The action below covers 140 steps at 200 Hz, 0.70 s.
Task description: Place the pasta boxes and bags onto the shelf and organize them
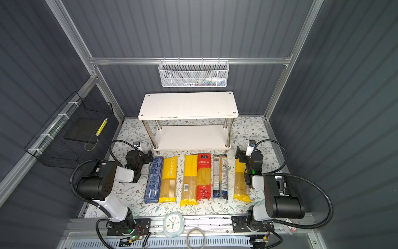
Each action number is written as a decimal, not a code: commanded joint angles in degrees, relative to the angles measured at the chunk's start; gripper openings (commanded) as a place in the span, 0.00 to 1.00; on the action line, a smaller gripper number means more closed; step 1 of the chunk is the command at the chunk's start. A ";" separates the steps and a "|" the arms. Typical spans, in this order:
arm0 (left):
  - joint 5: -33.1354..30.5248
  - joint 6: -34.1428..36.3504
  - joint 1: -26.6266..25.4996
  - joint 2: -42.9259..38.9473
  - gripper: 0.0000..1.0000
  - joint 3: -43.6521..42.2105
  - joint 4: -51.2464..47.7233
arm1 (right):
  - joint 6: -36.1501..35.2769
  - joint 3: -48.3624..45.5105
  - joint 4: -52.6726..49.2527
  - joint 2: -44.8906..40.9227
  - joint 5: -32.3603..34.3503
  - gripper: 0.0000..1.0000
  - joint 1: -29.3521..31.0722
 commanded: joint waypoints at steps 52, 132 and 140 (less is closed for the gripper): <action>0.39 1.04 0.01 -0.26 0.99 0.48 1.09 | 0.22 0.91 0.22 0.39 -0.47 0.99 -0.21; 0.37 0.99 0.01 -0.27 0.99 0.50 1.09 | 0.35 1.01 -0.02 0.41 -0.59 0.99 -0.40; 0.34 0.99 0.01 -0.26 0.99 0.52 1.09 | 0.39 0.98 -0.03 0.41 -0.74 0.99 -0.39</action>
